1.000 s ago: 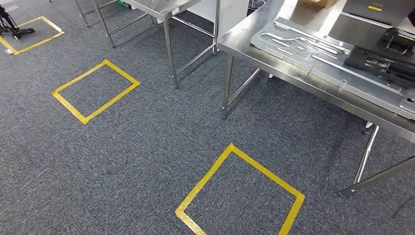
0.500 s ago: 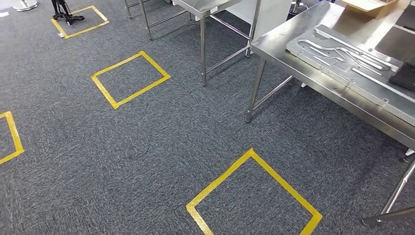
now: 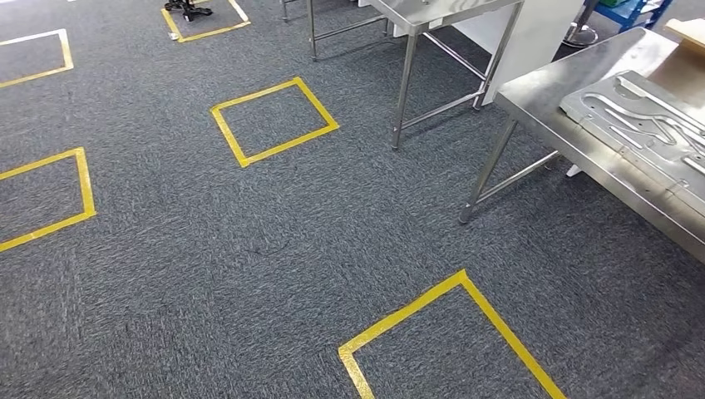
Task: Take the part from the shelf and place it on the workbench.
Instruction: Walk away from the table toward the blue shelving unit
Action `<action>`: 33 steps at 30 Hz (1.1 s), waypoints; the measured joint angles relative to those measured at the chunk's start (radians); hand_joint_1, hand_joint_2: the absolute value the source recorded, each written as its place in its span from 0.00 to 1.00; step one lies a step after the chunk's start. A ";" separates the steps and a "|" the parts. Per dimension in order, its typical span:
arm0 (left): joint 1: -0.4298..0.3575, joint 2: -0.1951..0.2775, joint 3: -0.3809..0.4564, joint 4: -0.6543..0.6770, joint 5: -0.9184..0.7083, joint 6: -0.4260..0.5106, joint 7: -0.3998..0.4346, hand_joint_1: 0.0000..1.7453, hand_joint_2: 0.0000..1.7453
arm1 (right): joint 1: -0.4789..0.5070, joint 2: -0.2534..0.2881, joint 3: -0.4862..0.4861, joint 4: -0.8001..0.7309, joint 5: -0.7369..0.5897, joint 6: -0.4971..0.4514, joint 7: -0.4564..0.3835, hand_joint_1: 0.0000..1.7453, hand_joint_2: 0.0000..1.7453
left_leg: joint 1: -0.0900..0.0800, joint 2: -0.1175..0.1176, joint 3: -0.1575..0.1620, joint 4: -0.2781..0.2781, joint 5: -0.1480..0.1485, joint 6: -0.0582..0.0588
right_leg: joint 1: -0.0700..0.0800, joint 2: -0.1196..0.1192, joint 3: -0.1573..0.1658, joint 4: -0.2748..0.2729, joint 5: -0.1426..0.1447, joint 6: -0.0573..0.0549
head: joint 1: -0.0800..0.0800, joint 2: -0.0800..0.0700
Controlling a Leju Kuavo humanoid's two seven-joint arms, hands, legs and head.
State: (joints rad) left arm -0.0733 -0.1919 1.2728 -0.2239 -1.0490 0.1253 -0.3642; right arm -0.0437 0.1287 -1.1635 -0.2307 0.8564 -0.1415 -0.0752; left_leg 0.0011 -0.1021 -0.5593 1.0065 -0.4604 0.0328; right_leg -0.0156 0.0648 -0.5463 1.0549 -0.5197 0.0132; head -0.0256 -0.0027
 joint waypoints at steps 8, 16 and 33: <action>0.005 0.018 0.004 0.000 0.000 -0.010 -0.004 0.00 0.00 | -0.001 -0.001 0.000 0.001 0.002 0.004 0.002 0.00 0.00 | 0.005 0.069 -0.083 0.148 -0.083 -0.044 | 0.001 -0.063 0.037 -0.076 0.018 -0.039 | -0.001 0.000; 0.005 0.029 0.004 0.000 -0.002 -0.017 -0.008 0.00 0.00 | -0.002 -0.004 0.000 0.000 0.002 0.012 0.003 0.00 0.00 | 0.022 0.157 -0.003 0.022 -0.015 -0.057 | 0.006 -0.166 0.051 -0.062 -0.007 -0.014 | 0.000 0.000; 0.006 0.024 0.005 0.000 0.007 -0.016 -0.010 0.00 0.00 | -0.003 -0.011 0.001 0.002 0.015 0.026 -0.016 0.00 0.00 | -0.002 -0.026 -0.003 -0.006 0.007 -0.006 | 0.059 0.021 0.014 -0.064 0.035 -0.089 | 0.000 0.000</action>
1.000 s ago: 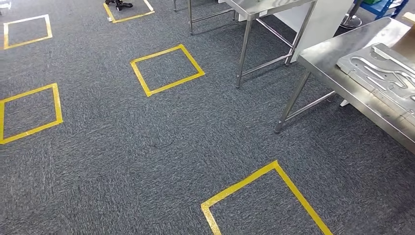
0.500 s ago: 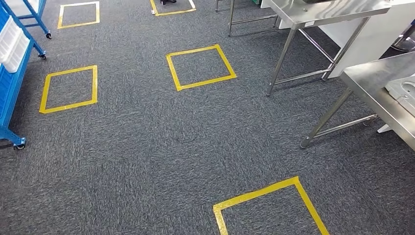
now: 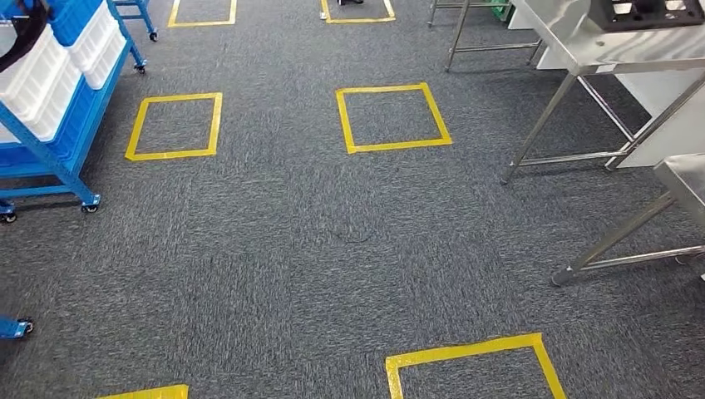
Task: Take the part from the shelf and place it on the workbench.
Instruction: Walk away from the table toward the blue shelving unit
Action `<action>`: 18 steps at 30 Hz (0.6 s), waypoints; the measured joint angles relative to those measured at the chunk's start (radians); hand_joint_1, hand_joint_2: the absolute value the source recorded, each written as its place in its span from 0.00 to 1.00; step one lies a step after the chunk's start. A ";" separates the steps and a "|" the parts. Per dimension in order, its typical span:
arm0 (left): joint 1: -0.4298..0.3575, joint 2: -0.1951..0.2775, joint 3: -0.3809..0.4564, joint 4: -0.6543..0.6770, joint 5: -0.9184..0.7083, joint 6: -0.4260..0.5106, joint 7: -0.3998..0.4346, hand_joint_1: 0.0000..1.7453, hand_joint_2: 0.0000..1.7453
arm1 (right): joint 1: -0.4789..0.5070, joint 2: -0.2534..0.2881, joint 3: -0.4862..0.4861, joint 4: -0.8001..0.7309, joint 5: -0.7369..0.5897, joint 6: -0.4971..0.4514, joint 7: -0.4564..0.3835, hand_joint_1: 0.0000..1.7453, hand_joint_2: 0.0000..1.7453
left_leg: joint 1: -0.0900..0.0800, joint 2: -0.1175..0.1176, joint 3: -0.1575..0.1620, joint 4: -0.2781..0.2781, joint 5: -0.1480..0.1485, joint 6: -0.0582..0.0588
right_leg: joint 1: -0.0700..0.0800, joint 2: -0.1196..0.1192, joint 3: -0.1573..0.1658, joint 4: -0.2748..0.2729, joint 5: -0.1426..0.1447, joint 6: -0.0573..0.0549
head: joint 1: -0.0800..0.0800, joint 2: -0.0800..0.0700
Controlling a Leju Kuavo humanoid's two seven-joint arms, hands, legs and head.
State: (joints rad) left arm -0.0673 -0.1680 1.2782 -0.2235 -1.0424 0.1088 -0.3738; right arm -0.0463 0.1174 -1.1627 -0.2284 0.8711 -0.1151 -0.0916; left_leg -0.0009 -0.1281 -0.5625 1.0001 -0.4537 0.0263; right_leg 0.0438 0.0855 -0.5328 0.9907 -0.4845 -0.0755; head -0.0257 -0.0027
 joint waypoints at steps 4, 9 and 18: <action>0.006 -0.001 0.008 0.000 0.007 0.004 -0.003 0.00 0.00 | -0.001 0.010 0.003 0.001 0.011 -0.012 0.001 0.00 0.00 | -0.006 0.046 -0.021 0.042 -0.029 -0.011 | -0.016 -0.058 0.037 -0.064 0.024 0.000 | 0.000 0.000; 0.004 0.001 0.015 0.000 0.007 0.004 -0.004 0.00 0.00 | 0.007 0.018 0.004 0.005 0.014 -0.013 0.002 0.00 0.00 | 0.025 0.120 -0.125 0.245 -0.109 -0.059 | -0.034 -0.136 0.047 -0.065 0.010 0.028 | 0.000 0.000; 0.006 0.008 0.017 0.000 0.007 0.004 -0.005 0.00 0.00 | -0.006 0.022 0.008 0.006 0.021 -0.008 0.005 0.00 0.00 | 0.033 0.137 -0.021 0.041 -0.015 -0.035 | -0.068 -0.176 0.033 0.033 -0.067 0.100 | 0.002 0.000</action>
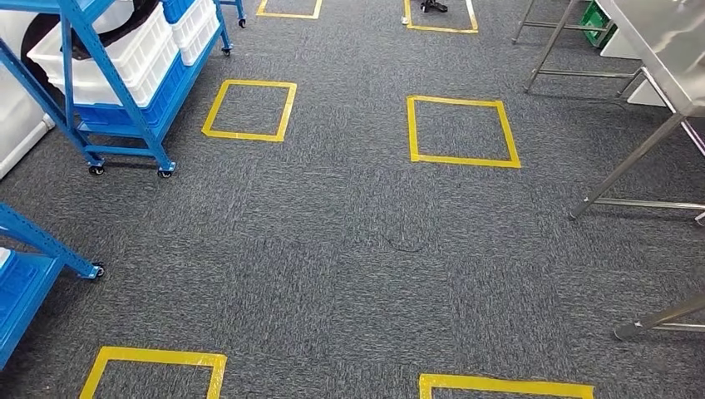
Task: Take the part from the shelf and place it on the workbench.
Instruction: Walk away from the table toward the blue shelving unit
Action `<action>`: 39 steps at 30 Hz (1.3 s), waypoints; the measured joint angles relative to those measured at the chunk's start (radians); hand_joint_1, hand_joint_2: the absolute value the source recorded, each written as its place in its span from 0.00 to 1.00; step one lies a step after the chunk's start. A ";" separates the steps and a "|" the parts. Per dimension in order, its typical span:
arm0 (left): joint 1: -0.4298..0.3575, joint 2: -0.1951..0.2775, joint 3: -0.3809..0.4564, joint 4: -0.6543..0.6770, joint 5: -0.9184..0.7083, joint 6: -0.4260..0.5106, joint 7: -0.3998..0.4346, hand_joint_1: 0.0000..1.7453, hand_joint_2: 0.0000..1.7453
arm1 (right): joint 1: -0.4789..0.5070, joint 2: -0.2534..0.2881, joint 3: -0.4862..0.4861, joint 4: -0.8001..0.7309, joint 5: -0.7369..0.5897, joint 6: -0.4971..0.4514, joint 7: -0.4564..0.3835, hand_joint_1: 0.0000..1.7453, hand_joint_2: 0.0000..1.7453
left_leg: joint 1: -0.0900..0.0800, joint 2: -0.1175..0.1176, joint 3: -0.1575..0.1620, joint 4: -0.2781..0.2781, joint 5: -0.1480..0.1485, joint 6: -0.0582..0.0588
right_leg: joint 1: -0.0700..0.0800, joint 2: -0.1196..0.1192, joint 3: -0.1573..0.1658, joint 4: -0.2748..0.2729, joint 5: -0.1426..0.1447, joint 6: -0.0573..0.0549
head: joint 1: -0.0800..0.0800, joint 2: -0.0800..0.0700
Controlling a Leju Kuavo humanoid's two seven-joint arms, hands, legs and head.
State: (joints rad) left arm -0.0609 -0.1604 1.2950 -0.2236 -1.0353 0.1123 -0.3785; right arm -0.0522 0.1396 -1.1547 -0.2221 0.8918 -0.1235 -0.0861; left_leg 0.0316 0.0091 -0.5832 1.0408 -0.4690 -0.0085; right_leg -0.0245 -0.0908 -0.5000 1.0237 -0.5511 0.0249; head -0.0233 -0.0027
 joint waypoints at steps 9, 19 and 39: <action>0.000 0.004 0.000 0.000 0.003 0.000 0.000 0.00 0.00 | 0.007 0.003 0.001 0.002 -0.008 0.003 -0.017 0.00 0.00 | -0.021 -0.073 -0.007 -0.004 0.010 0.027 | 0.018 0.094 -0.109 0.164 -0.023 -0.036 | 0.000 0.000; 0.002 0.010 0.006 0.000 0.003 -0.002 -0.008 0.00 0.00 | 0.006 0.012 0.001 0.002 -0.012 0.028 -0.087 0.00 0.00 | -0.024 -0.051 -0.037 0.063 -0.040 -0.004 | 0.027 0.093 -0.038 -0.025 0.059 -0.070 | -0.001 0.000; 0.002 0.040 0.010 -0.004 -0.015 -0.016 -0.016 0.00 0.00 | 0.002 0.014 0.004 0.006 0.045 0.020 -0.058 0.00 0.00 | -0.021 -0.043 0.046 -0.047 0.002 0.032 | 0.013 0.086 -0.160 0.249 -0.066 -0.017 | 0.000 0.000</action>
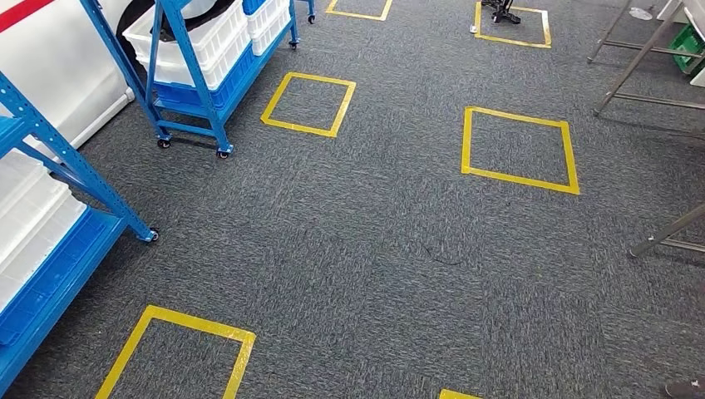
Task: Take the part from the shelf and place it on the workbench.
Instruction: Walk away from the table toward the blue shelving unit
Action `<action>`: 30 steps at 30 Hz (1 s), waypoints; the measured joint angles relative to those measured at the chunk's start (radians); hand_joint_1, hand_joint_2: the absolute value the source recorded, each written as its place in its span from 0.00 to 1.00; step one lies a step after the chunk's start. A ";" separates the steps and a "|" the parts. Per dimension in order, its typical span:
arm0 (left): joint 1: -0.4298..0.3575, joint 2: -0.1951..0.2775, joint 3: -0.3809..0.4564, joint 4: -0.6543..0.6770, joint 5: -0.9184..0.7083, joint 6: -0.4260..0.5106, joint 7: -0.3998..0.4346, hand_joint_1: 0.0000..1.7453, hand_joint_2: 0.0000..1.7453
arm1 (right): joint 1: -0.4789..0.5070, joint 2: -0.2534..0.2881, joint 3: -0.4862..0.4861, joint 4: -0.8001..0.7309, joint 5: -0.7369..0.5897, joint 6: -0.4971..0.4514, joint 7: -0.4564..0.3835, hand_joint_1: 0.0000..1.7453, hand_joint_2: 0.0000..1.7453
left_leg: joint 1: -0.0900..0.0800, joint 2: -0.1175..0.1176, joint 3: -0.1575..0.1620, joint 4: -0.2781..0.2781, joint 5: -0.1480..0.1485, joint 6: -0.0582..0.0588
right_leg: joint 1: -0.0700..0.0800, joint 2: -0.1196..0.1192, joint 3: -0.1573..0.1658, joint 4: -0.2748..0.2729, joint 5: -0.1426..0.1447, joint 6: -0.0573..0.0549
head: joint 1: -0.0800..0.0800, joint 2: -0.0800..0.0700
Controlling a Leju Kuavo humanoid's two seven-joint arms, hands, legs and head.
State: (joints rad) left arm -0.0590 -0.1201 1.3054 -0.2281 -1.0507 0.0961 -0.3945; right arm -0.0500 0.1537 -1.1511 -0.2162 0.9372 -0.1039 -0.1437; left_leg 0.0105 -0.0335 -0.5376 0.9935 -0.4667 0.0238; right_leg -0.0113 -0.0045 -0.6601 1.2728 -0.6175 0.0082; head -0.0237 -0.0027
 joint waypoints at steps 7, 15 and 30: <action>-0.005 0.006 0.000 0.000 -0.015 0.006 -0.008 0.00 0.00 | 0.002 0.005 0.000 0.002 0.007 -0.009 0.012 0.00 0.00 | 0.007 -0.075 -0.015 0.002 0.010 -0.038 | -0.004 0.074 0.121 -0.262 0.120 -0.016 | 0.000 0.000; -0.007 0.036 -0.004 -0.001 -0.034 0.016 -0.027 0.00 0.00 | 0.005 0.008 0.001 0.002 0.026 -0.013 0.016 0.00 0.00 | 0.008 0.026 -0.143 0.287 -0.125 -0.054 | 0.013 -0.039 0.124 -0.277 0.125 -0.055 | -0.001 0.000; -0.012 0.058 -0.014 -0.001 -0.059 0.014 -0.007 0.00 0.00 | 0.002 0.008 0.023 0.002 0.062 0.016 0.004 0.00 0.00 | 0.003 0.000 0.001 -0.006 0.008 -0.004 | -0.001 0.002 0.004 0.010 -0.016 0.001 | 0.000 0.000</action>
State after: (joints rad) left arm -0.0707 -0.0623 1.2909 -0.2293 -1.1093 0.1101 -0.4018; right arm -0.0477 0.1614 -1.1285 -0.2138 0.9995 -0.0877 -0.1396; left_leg 0.0136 -0.0332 -0.5367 0.9874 -0.4589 0.0195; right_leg -0.0120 -0.0027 -0.6565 1.2823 -0.6338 0.0090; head -0.0236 -0.0027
